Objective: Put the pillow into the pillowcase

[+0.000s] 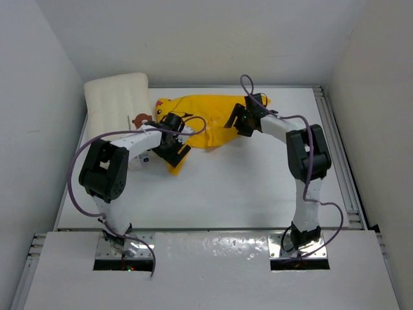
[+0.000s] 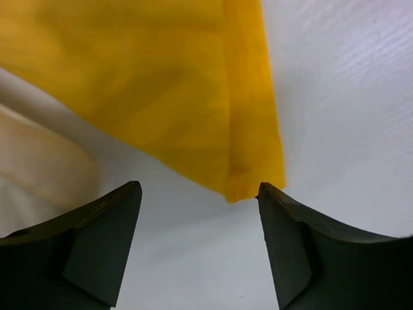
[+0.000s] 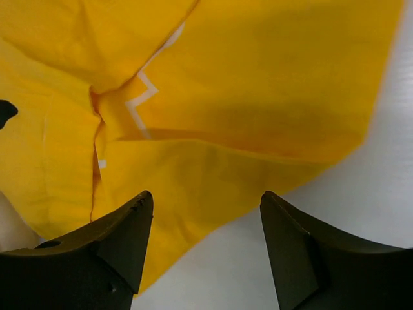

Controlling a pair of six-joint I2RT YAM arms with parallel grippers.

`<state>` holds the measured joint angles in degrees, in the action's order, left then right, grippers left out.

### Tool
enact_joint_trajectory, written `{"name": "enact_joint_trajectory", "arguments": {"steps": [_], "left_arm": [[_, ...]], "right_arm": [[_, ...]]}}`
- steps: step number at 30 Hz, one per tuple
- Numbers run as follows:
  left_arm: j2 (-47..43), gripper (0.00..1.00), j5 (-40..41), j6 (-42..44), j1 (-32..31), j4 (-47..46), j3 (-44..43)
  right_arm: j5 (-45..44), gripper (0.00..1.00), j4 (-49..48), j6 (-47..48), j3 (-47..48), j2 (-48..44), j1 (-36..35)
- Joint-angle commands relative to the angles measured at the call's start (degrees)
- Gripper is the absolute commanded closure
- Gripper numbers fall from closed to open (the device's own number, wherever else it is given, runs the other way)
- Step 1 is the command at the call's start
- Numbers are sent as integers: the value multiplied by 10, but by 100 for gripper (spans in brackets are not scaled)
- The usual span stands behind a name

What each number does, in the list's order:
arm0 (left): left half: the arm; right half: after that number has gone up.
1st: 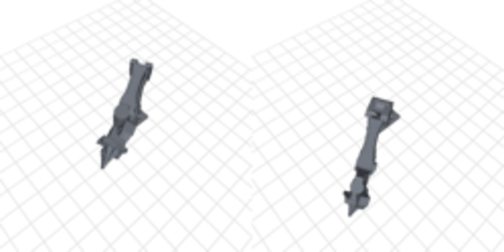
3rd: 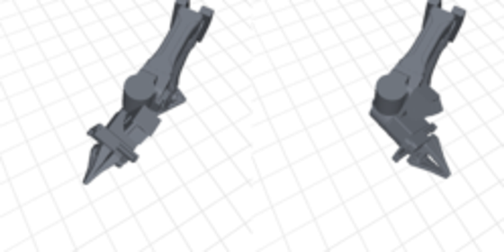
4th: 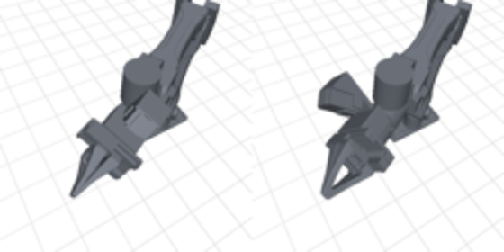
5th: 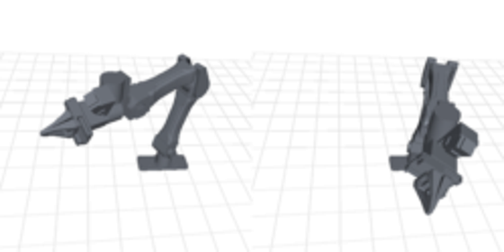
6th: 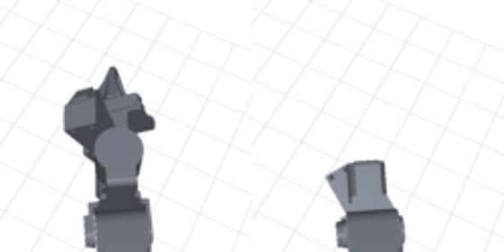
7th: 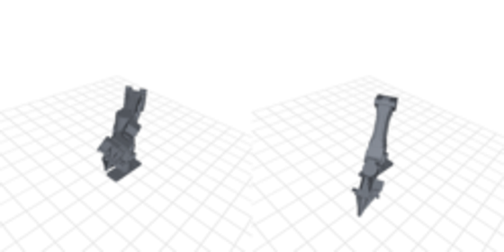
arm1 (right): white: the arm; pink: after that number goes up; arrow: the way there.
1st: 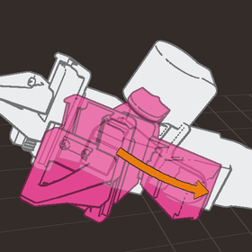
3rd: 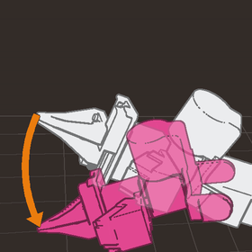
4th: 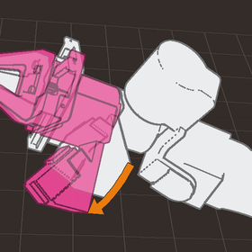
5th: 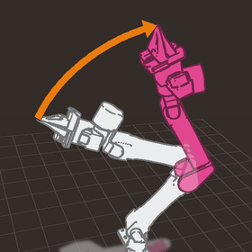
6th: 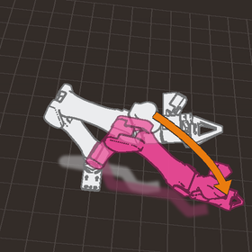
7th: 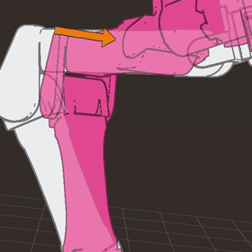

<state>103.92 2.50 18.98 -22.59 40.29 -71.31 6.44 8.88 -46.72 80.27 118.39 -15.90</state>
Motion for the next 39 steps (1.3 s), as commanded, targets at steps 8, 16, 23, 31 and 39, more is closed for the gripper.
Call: {"name": "enact_joint_trajectory", "arguments": {"steps": [8, 16, 23, 31, 39], "left_arm": [[-1, 36, 16, -55, -6, -122, 91], [0, 100, 34, -37, -3, -144, 92], [-24, 100, 83, 7, 30, -83, -34], [-28, 100, 120, 67, 107, -10, -262], [-2, 100, 114, 79, 115, 43, -383]], "right_arm": [[-40, 33, 0, 4, 64, 60, -77], [-56, 48, 18, 20, 86, 84, -98], [-81, 100, 21, -2, 24, 3, -41], [-122, 100, -2, 55, -113, -264, 135], [-163, 100, 38, 116, -171, -420, 221]]}}
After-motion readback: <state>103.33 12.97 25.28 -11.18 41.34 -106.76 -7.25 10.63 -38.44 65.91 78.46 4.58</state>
